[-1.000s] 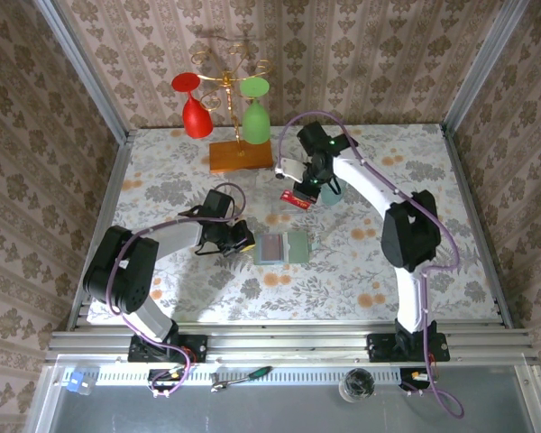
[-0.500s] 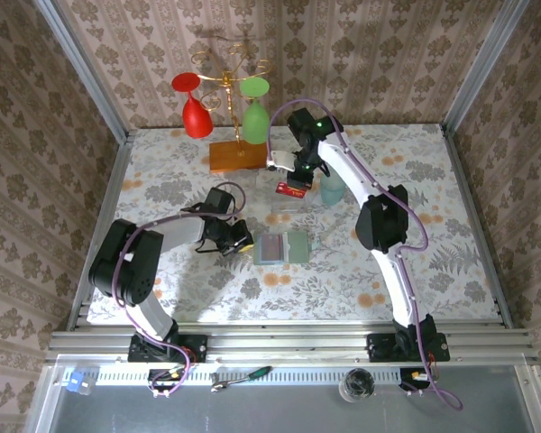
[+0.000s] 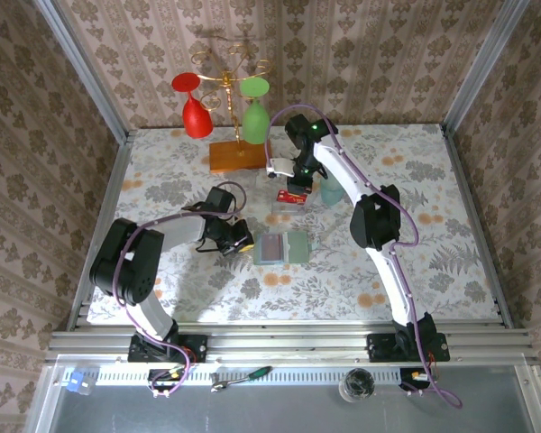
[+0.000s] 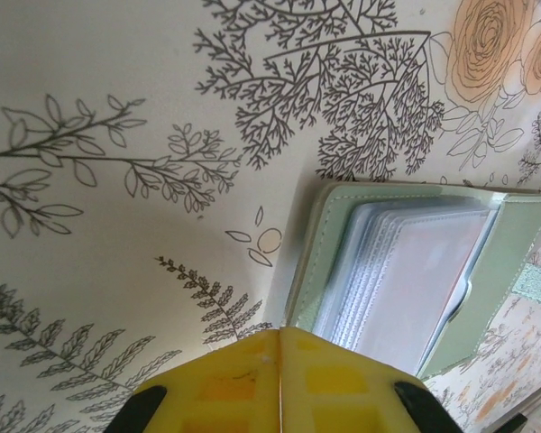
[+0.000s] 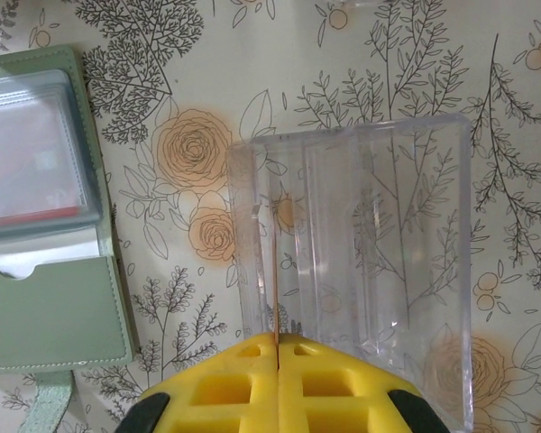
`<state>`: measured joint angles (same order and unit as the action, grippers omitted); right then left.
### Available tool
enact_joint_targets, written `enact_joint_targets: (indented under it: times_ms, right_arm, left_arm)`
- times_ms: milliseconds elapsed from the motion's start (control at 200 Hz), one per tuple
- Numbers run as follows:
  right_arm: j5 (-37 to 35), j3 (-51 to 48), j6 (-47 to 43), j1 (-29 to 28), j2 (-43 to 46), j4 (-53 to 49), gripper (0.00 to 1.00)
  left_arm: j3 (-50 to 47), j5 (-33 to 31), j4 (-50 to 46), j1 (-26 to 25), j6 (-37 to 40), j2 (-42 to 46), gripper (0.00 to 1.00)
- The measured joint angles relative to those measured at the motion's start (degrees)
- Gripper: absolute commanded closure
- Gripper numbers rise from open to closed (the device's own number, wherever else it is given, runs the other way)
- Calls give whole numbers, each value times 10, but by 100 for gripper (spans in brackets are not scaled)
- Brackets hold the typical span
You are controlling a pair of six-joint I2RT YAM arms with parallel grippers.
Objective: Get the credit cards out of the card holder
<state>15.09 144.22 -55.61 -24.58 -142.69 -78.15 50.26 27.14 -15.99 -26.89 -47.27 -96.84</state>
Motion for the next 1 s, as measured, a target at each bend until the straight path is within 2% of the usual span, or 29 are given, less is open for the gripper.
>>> enact_joint_targets:
  times_ms: [760,850,935,1000]
  right_arm:
    - [28,4,-13,-10,-41,-29,100]
    - [30,4,-13,-10,-41,-29,93]
    - [32,4,-11,-10,-41,-28,80]
    - [33,4,-9,-10,-41,-24,78]
  left_arm:
    - [0,0,-2,19,0,-2,92]
    - [0,0,-2,19,0,-2,92]
    - [0,0,-1,19,0,-2,92]
    - [0,0,0,19,0,-2,92]
